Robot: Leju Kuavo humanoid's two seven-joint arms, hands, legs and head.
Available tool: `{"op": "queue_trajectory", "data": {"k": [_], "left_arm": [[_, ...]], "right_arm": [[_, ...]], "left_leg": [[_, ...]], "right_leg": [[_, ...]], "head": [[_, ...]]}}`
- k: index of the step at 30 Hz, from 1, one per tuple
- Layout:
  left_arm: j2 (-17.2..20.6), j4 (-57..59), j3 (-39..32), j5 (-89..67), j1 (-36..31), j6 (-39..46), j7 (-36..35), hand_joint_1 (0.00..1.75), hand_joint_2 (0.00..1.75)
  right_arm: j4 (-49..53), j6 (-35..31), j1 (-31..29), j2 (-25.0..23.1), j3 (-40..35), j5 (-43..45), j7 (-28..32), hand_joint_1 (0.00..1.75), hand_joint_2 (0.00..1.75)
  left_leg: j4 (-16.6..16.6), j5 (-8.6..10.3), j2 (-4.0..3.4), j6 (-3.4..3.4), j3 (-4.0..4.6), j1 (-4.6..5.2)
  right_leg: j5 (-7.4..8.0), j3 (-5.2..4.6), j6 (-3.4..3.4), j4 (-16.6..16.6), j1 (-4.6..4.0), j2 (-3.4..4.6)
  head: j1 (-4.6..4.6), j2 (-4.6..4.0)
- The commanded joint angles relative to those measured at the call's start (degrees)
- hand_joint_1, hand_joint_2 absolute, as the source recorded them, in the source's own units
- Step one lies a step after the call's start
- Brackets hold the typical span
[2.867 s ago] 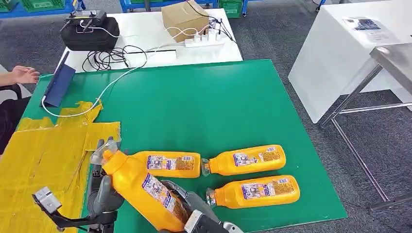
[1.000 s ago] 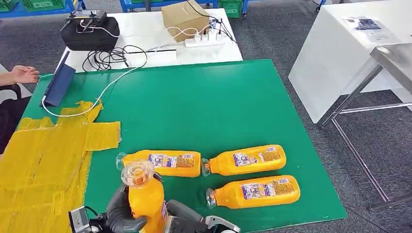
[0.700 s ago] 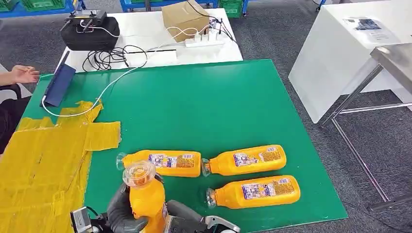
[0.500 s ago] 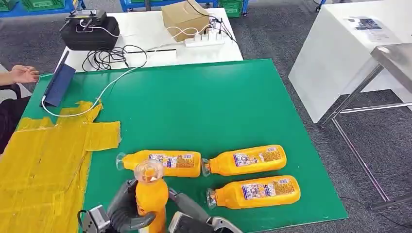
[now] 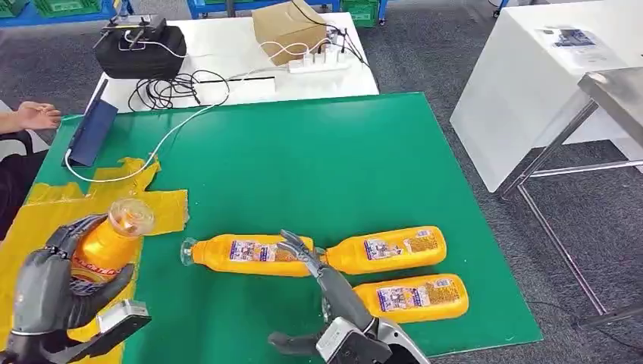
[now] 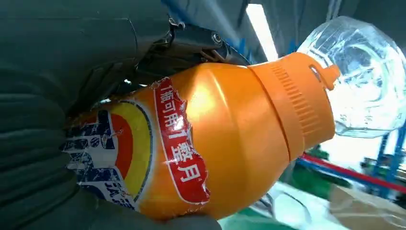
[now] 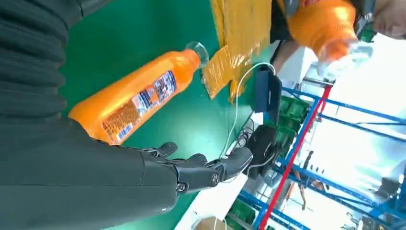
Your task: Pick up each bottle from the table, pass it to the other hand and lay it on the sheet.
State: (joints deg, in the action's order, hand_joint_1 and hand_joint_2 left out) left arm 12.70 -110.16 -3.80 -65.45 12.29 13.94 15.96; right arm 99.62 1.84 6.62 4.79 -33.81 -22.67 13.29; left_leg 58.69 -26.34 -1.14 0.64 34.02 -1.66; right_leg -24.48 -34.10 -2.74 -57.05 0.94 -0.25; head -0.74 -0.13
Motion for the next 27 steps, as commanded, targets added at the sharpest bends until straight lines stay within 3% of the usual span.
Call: {"op": "queue_trajectory", "data": {"k": [1,11,15,20,27], "left_arm": [[8.08,3.41,2.66,-15.11,-0.44,2.19,-6.31,1.75,1.75],[8.42,4.47,2.97,-15.19,-0.82,2.41,-6.47,1.75,1.75],[14.11,13.59,10.31,-19.19,-4.2,-0.78,-7.2,1.75,1.75],[17.44,30.96,20.82,-18.37,-11.42,-0.97,-3.02,1.75,1.75],[23.14,38.44,31.14,-8.31,-16.41,-4.22,5.99,1.75,1.75]], "right_arm": [[-1.05,0.96,-1.8,2.39,0.5,0.59,0.13,0.0,1.75],[-1.48,1.09,-2.2,2.33,0.55,0.68,0.09,0.0,1.75],[-5.23,2.43,-6.91,4.31,-0.72,0.83,-3.05,0.0,1.75],[-11.51,3.33,-13.63,3.6,-0.54,1.2,-3.52,0.0,1.75],[-19.0,2.19,-20.41,3.31,-0.46,-1.7,-6.2,0.0,1.75]], "left_leg": [[-0.07,-0.01,0.05,-0.1,-0.17,0.01],[-0.11,-0.01,0.12,-0.13,-0.22,0.02],[-0.08,0.02,0.08,-0.06,-0.13,0.02],[-0.17,0.11,0.12,-0.07,-0.23,0.08],[-0.21,0.22,0.08,-0.08,-0.34,0.04]], "right_leg": [[-0.01,0.14,0.1,0.04,-0.01,0.03],[-0.02,0.21,0.09,0.09,0.0,-0.03],[0.0,0.12,0.06,0.06,0.01,-0.03],[0.06,0.18,0.07,0.1,0.06,-0.06],[0.12,0.28,0.12,0.14,0.01,0.03]], "head": [[0.0,0.0],[0.0,0.0],[0.0,0.0],[0.0,0.0],[0.0,0.0]]}}
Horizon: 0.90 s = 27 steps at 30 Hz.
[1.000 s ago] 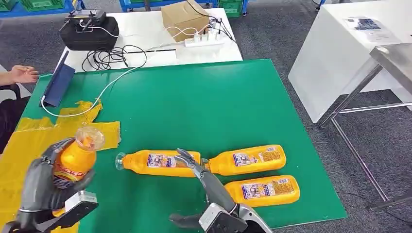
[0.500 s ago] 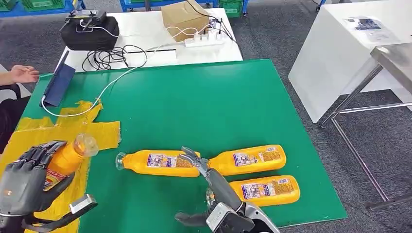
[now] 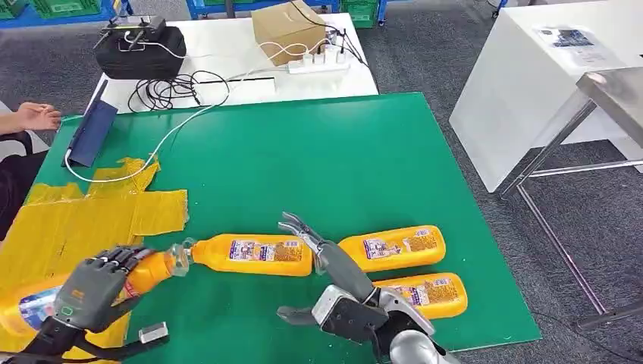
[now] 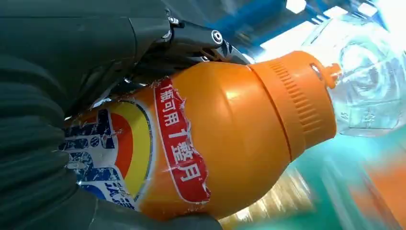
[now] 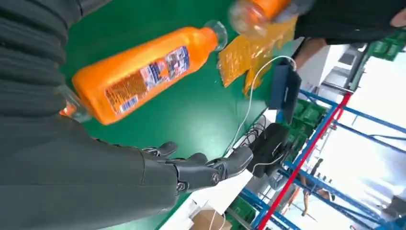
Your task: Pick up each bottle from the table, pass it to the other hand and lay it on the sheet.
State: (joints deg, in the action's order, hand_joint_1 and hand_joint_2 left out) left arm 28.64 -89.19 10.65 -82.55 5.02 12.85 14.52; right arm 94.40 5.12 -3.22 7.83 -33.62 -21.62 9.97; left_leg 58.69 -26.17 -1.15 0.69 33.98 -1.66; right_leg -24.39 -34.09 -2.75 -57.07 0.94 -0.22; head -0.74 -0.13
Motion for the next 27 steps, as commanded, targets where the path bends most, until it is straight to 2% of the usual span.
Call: {"op": "queue_trajectory", "data": {"k": [1,7,10,12,13,14,15,17,20,24,27], "left_arm": [[7.39,17.36,17.2,9.58,-9.85,-3.43,7.88,1.75,1.75],[7.48,16.76,18.35,11.61,-10.68,-4.92,8.82,1.75,1.75],[6.73,18.86,22.45,14.04,-16.22,-7.78,11.85,1.75,1.75],[5.88,20.99,25.12,15.95,-20.29,-10.24,13.85,1.75,1.75],[5.7,21.79,26.14,17.36,-21.69,-10.66,15.32,1.43,1.75],[5.54,22.46,26.58,19.22,-22.48,-11.16,16.62,0.0,1.75],[5.07,23.28,26.94,19.42,-23.27,-11.08,16.25,0.0,0.0],[4.93,24.27,28.81,22.82,-25.67,-12.19,18.73,0.0,0.0],[4.02,23.07,27.83,29.52,-26.19,-15.34,21.86,0.0,0.0],[2.04,22.08,25.12,38.33,-26.39,-21.18,25.48,0.0,0.0],[1.23,20.84,24.52,43.98,-26.92,-23.06,25.48,0.0,0.0]], "right_arm": [[-15.64,-1.12,-12.05,-0.14,0.16,-3.01,-2.88,0.0,1.75],[-16.62,-1.88,-13.14,-0.19,0.19,-5.57,-3.66,0.0,1.75],[-24.82,-1.68,-20.69,-1.17,0.28,-9.31,-4.38,0.0,1.75],[-33.01,1.63,-27.12,-2.44,-0.79,-10.18,-4.82,0.0,1.75],[-38.16,4.85,-30.88,-3.57,-1.54,-9.52,-5.39,0.0,1.75],[-41.63,6.51,-33.15,-4.49,-2.28,-9.36,-5.28,0.0,1.75],[-45.4,8.34,-35.4,-5.52,-3.21,-9.27,-6.04,0.0,1.75],[-53.26,10.43,-39.64,-7.96,-6.49,-9.41,-5.79,0.0,1.75],[-59.55,11.75,-42.47,-10.53,-10.49,-9.86,-6.11,0.0,1.75],[-64.0,14.66,-45.07,-13.24,-14.03,-10.16,-6.55,0.0,1.75],[-67.44,16.56,-46.29,-15.71,-17.04,-10.17,-6.72,0.0,1.75]], "left_leg": [[-0.14,0.03,0.06,-0.11,-0.24,0.03],[-0.14,0.03,0.1,-0.12,-0.21,0.03],[-0.1,0.06,0.11,-0.12,-0.16,0.03],[-0.09,0.11,0.14,-0.14,-0.13,0.05],[-0.07,0.15,0.17,-0.14,-0.08,0.06],[-0.06,0.14,0.09,-0.12,-0.07,0.07],[-0.1,0.25,0.05,-0.15,-0.09,0.06],[-0.07,0.31,-0.01,-0.07,-0.07,0.04],[-0.07,0.42,0.03,-0.07,-0.06,0.02],[-0.11,0.51,0.15,-0.09,-0.06,0.02],[-0.05,0.48,0.12,-0.1,-0.01,0.03]], "right_leg": [[0.02,0.21,0.09,0.1,0.01,0.01],[0.02,0.21,0.1,0.1,0.01,-0.01],[0.06,0.19,0.12,0.04,0.02,0.01],[0.11,0.16,0.12,0.03,0.03,0.0],[0.13,0.12,0.1,0.01,0.04,-0.03],[0.11,0.11,0.05,-0.01,0.06,0.0],[0.26,0.11,0.1,0.03,0.04,0.07],[0.33,0.1,0.09,0.01,0.03,0.12],[0.5,0.06,0.16,0.01,0.01,0.07],[0.46,0.05,0.2,0.0,-0.01,-0.02],[0.43,0.0,0.19,-0.07,-0.01,0.0]], "head": [[0.0,0.0],[0.0,0.0],[0.02,0.0],[0.02,0.0],[0.02,0.0],[0.0,0.0],[0.0,0.0],[0.0,0.0],[0.0,0.0],[0.0,0.0],[0.0,0.0]]}}
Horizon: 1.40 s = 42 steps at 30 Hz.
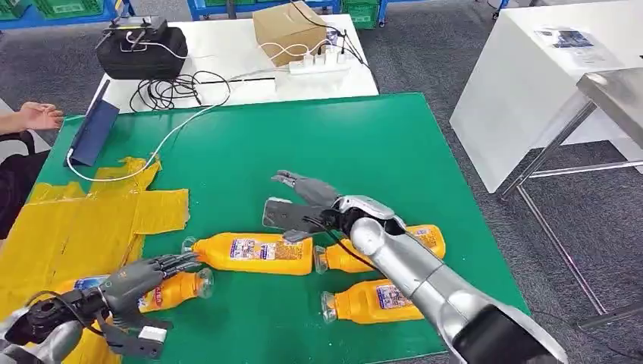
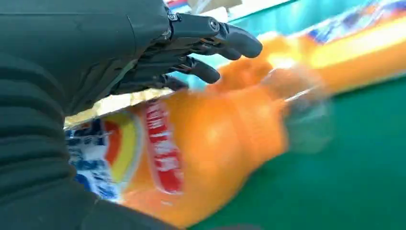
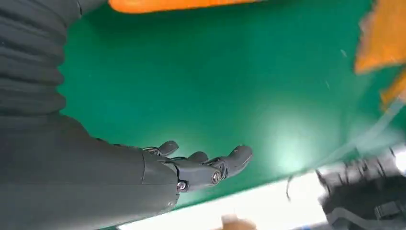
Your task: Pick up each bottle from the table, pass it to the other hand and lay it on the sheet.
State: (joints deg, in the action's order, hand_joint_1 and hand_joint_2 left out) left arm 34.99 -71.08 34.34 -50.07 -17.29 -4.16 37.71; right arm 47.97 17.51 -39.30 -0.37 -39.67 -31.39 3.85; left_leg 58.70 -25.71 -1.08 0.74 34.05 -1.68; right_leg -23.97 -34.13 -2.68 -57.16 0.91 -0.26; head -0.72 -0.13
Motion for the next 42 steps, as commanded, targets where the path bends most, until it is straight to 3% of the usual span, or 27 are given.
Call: {"op": "queue_trajectory", "data": {"k": [1,9,12,15,17,20,21,22,23,25,30,40,42], "left_arm": [[-5.08,2.32,1.03,13.21,-4.65,-5.78,2.29,0.0,0.0],[-5.81,1.21,-0.18,17.05,-4.14,-6.02,2.29,0.0,0.0],[-7.69,-0.23,-2.24,22.92,-2.82,-6.54,2.29,0.0,0.0],[-12.36,-2.85,-7.69,29.69,-0.38,-8.7,2.29,0.0,0.0],[-20.47,0.67,-13.5,33.58,0.59,-15.15,2.29,0.0,0.0],[-27.8,1.28,-21.12,37.65,-0.13,-20.55,1.33,0.0,0.0],[-29.11,0.45,-22.68,38.79,-0.42,-22.29,0.22,0.0,0.0],[-31.93,2.07,-23.95,41.37,-2.89,-25.74,-1.18,0.0,0.0],[-33.19,0.79,-24.23,41.68,-5.02,-25.89,-0.38,0.0,0.0],[-35.08,-0.59,-26.44,45.54,-6.48,-27.55,-5.76,0.0,0.0],[-34.45,-0.45,-26.81,45.8,-5.59,-27.94,-5.46,0.0,0.0],[-34.39,-0.45,-26.82,45.81,-5.45,-28.02,-5.32,0.0,0.0],[-35.92,-0.69,-29.05,49.48,-5.52,-29.43,-7.85,0.0,0.0]], "right_arm": [[-21.64,4.45,-10.28,-8.08,-11.72,-0.19,-0.52,0.0,1.75],[-23.41,6.03,-9.55,-10.27,-14.55,-0.02,-0.32,0.0,1.75],[-23.93,6.8,-9.17,-10.73,-16.38,-0.36,-0.27,0.0,1.75],[-24.79,5.32,-7.96,-11.52,-18.77,-1.83,-1.32,0.0,1.75],[-26.75,4.13,-2.17,-10.59,-20.73,-3.66,-2.98,0.0,1.75],[-29.09,3.91,1.0,-10.67,-25.56,-8.77,-6.16,0.0,1.75],[-29.1,4.69,1.98,-10.31,-26.9,-10.16,-6.07,1.75,1.75],[-29.33,4.55,4.37,-8.91,-25.26,-9.36,-8.8,1.75,1.75],[-28.65,2.32,3.75,-7.5,-26.05,-10.84,-9.91,1.75,1.75],[-28.26,2.86,3.47,-5.95,-25.07,-10.89,-9.91,1.75,1.75],[-28.26,3.48,2.97,-6.3,-24.84,-10.96,-9.96,1.75,1.75],[-28.26,3.52,2.96,-6.4,-24.81,-10.98,-10.03,1.75,1.75],[-27.41,2.51,3.67,-5.63,-23.68,-11.62,-11.14,1.75,1.75]], "left_leg": [[-0.04,0.01,0.05,-0.12,-0.06,0.05],[-0.01,0.02,0.1,-0.09,0.1,0.02],[-0.02,0.02,0.15,-0.13,0.07,0.02],[-0.06,0.03,0.18,-0.12,0.05,0.04],[-0.15,0.04,0.2,-0.13,-0.03,0.05],[-0.36,0.09,0.49,-0.19,-0.26,0.05],[-0.18,0.05,0.42,-0.15,-0.09,0.04],[-0.18,0.06,0.52,-0.2,-0.08,0.03],[-0.17,0.06,0.59,-0.16,-0.02,0.03],[-0.16,0.07,0.63,-0.18,-0.11,-0.03],[-0.07,-0.04,0.2,-0.09,-0.46,0.03],[-0.08,-0.06,0.17,-0.09,-0.87,0.01],[-0.16,0.01,0.22,-0.12,-0.86,0.03]], "right_leg": [[0.0,0.02,0.09,-0.01,0.03,0.02],[0.0,-0.12,0.06,0.0,0.01,-0.06],[-0.01,-0.08,0.09,0.0,0.0,-0.08],[-0.02,-0.05,0.06,0.05,0.02,-0.12],[-0.01,0.06,0.05,0.14,0.04,-0.14],[-0.02,0.39,0.07,0.41,0.03,-0.41],[-0.04,0.22,0.04,0.27,0.02,-0.38],[-0.05,0.26,0.05,0.3,0.01,-0.47],[-0.06,0.27,0.03,0.29,0.01,-0.56],[-0.04,0.34,0.06,0.36,-0.05,-0.62],[-0.01,0.41,0.04,0.26,0.01,-0.23],[-0.05,0.26,0.06,0.27,-0.01,-0.19],[0.01,0.34,0.08,0.34,0.0,-0.22]], "head": [[0.0,0.0],[-0.02,0.0],[0.0,0.0],[-0.02,0.0],[-0.02,0.0],[0.0,0.0],[-0.02,0.0],[-0.02,0.0],[0.0,0.0],[-0.02,0.0],[-0.02,0.0],[-0.02,0.0],[0.0,0.0]]}}
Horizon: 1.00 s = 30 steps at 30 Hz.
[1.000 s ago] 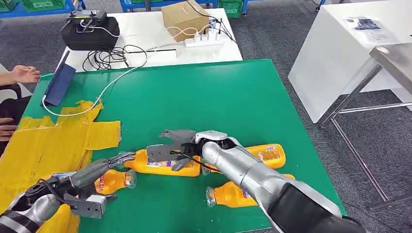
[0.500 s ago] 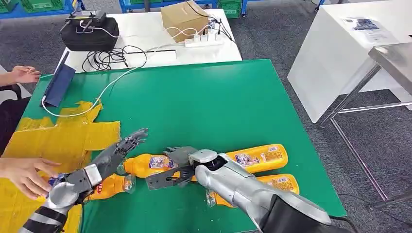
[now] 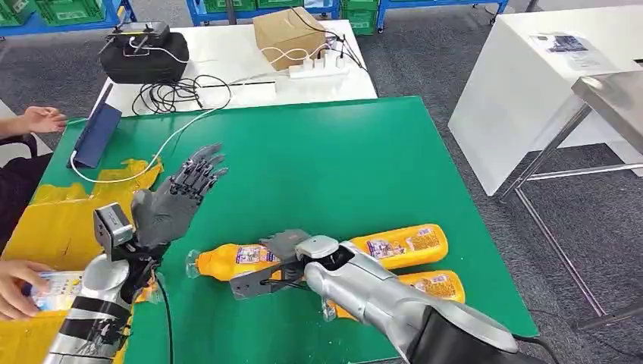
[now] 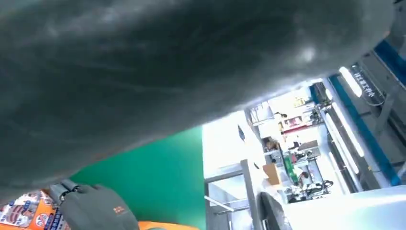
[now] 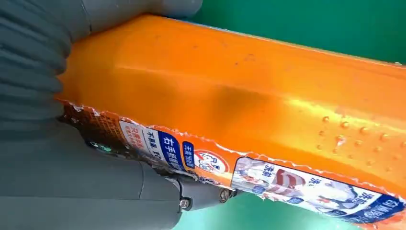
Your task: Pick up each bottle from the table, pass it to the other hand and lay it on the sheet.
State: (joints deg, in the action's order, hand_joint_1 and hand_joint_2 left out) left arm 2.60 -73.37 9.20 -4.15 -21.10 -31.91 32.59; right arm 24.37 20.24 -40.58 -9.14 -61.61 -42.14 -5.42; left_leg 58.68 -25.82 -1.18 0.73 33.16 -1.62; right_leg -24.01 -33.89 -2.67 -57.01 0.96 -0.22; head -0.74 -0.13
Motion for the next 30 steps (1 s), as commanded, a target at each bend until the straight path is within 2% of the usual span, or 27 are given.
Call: {"op": "queue_trajectory", "data": {"k": [1,2,3,4,5,6,7,8,9,10,11,14,17,19,23,30], "left_arm": [[-4.47,1.02,-5.54,6.6,-1.66,-1.85,-6.05,0.0,0.0],[-4.89,0.69,-6.43,8.75,-1.5,-2.09,-7.55,0.0,0.0],[-5.57,-1.52,-9.27,13.19,0.18,-0.33,-11.39,0.0,0.0],[-4.53,-6.15,-11.52,14.8,3.79,2.32,-11.89,0.0,0.0],[-3.33,-11.01,-14.28,17.43,8.52,2.55,-12.32,0.0,0.0],[-2.29,-14.91,-16.43,18.7,12.73,1.72,-12.58,0.0,0.0],[-2.0,-18.72,-18.85,19.28,16.93,0.3,-13.04,0.0,1.75],[-2.17,-19.28,-19.37,19.3,17.6,0.06,-13.54,0.0,1.75],[-2.7,-20.71,-20.34,19.23,18.99,-0.73,-14.02,0.0,1.75],[-2.83,-21.54,-20.32,18.7,19.66,-1.24,-13.89,0.0,1.75],[-3.46,-22.4,-20.07,17.11,20.11,-0.88,-13.72,0.0,1.75],[-3.89,-22.79,-17.64,14.44,19.99,0.5,-13.05,0.0,1.75],[-3.55,-22.56,-15.45,12.69,19.96,1.99,-12.18,0.0,1.75],[-3.41,-22.36,-14.2,12.07,19.89,1.71,-11.65,0.0,1.75],[-3.12,-22.49,-12.24,10.58,19.65,1.72,-11.04,0.0,1.75],[-2.77,-22.0,-10.95,10.11,19.26,1.36,-10.65,0.0,1.75]], "right_arm": [[-3.5,-1.95,5.38,3.56,0.12,-0.61,-2.96,1.75,1.75],[-3.32,-3.58,5.53,3.63,1.59,-0.18,-3.5,1.75,1.75],[-2.51,-9.68,5.92,3.24,8.08,3.82,-4.92,1.75,1.75],[-1.25,-13.34,5.12,1.92,11.2,5.94,-1.14,1.75,1.75],[1.25,-18.98,5.37,0.62,17.93,11.41,3.45,1.75,1.75],[5.01,-23.8,6.5,0.06,23.79,16.12,9.26,1.75,1.75],[13.51,-27.66,10.1,-0.19,31.05,21.77,16.24,1.75,1.75],[16.6,-27.67,11.52,-0.11,32.74,23.17,17.23,1.75,1.75],[26.31,-25.72,16.01,-0.05,37.03,27.48,19.04,1.75,1.75],[31.28,-25.07,18.51,0.13,38.94,29.65,20.3,1.75,1.75],[41.15,-24.46,22.97,0.46,40.58,30.87,20.5,1.75,1.75],[53.88,-23.29,28.88,0.41,40.74,30.41,22.61,1.75,1.75],[56.06,-21.95,29.54,0.78,36.35,25.8,21.73,1.75,1.75],[55.82,-21.66,30.14,0.02,33.49,23.13,21.99,1.75,1.75],[55.02,-21.25,30.06,0.15,29.29,20.95,22.54,1.75,1.75],[51.97,-19.07,27.89,0.6,26.27,20.43,20.82,1.75,1.75]], "left_leg": [[-0.12,0.09,0.33,-0.1,0.01,-0.04],[-0.2,0.17,0.44,-0.14,0.06,-0.03],[-0.11,0.11,0.45,-0.11,0.0,-0.05],[-0.03,0.05,0.36,-0.09,-0.06,-0.04],[-0.12,0.15,0.35,-0.14,0.06,-0.01],[-0.13,0.07,0.0,-0.11,-0.03,0.02],[-0.2,0.07,-0.34,-0.09,0.1,0.04],[-0.3,0.11,-0.47,-0.13,0.12,0.06],[-0.3,0.05,-0.42,-0.14,0.04,0.04],[-0.19,-0.01,-0.5,-0.15,-0.01,0.0],[-0.06,-0.06,-0.52,-0.09,-0.08,-0.1],[0.0,-0.04,-0.24,-0.11,0.49,-0.1],[0.02,0.0,0.35,-0.14,0.83,-0.07],[0.01,-0.02,0.47,-0.19,0.9,-0.1],[-0.04,0.01,0.29,-0.16,1.03,-0.1],[-0.04,0.08,0.28,-0.13,1.19,-0.09]], "right_leg": [[0.05,0.27,0.06,0.17,-0.06,-0.27],[0.1,0.35,0.09,0.26,-0.06,-0.36],[0.04,0.38,0.07,0.18,-0.07,-0.37],[-0.01,0.14,0.05,0.08,-0.05,-0.31],[0.1,0.0,0.08,0.17,-0.04,-0.27],[0.1,-0.04,0.07,0.14,-0.01,0.1],[0.21,0.2,0.06,0.15,0.04,0.43],[0.3,0.11,0.1,0.24,0.04,0.59],[0.21,0.51,0.09,0.21,0.03,0.54],[0.16,0.54,0.07,0.1,0.0,0.6],[0.1,0.6,0.06,0.03,-0.09,0.5],[0.01,0.03,0.14,-0.07,-0.1,0.25],[-0.13,-0.12,0.04,-0.08,-0.1,-0.27],[-0.11,-0.1,0.02,-0.04,-0.13,-0.38],[-0.02,-0.32,0.03,-0.03,-0.12,-0.18],[0.04,-0.49,0.0,-0.02,-0.11,-0.19]], "head": [[0.0,0.0],[0.0,0.0],[0.02,0.0],[0.02,0.0],[0.0,0.0],[0.02,0.0],[0.0,0.0],[0.02,0.0],[0.0,0.0],[0.02,0.0],[0.0,0.0],[-0.02,0.0],[0.02,0.0],[0.0,0.0],[0.0,0.0],[0.0,0.0]]}}
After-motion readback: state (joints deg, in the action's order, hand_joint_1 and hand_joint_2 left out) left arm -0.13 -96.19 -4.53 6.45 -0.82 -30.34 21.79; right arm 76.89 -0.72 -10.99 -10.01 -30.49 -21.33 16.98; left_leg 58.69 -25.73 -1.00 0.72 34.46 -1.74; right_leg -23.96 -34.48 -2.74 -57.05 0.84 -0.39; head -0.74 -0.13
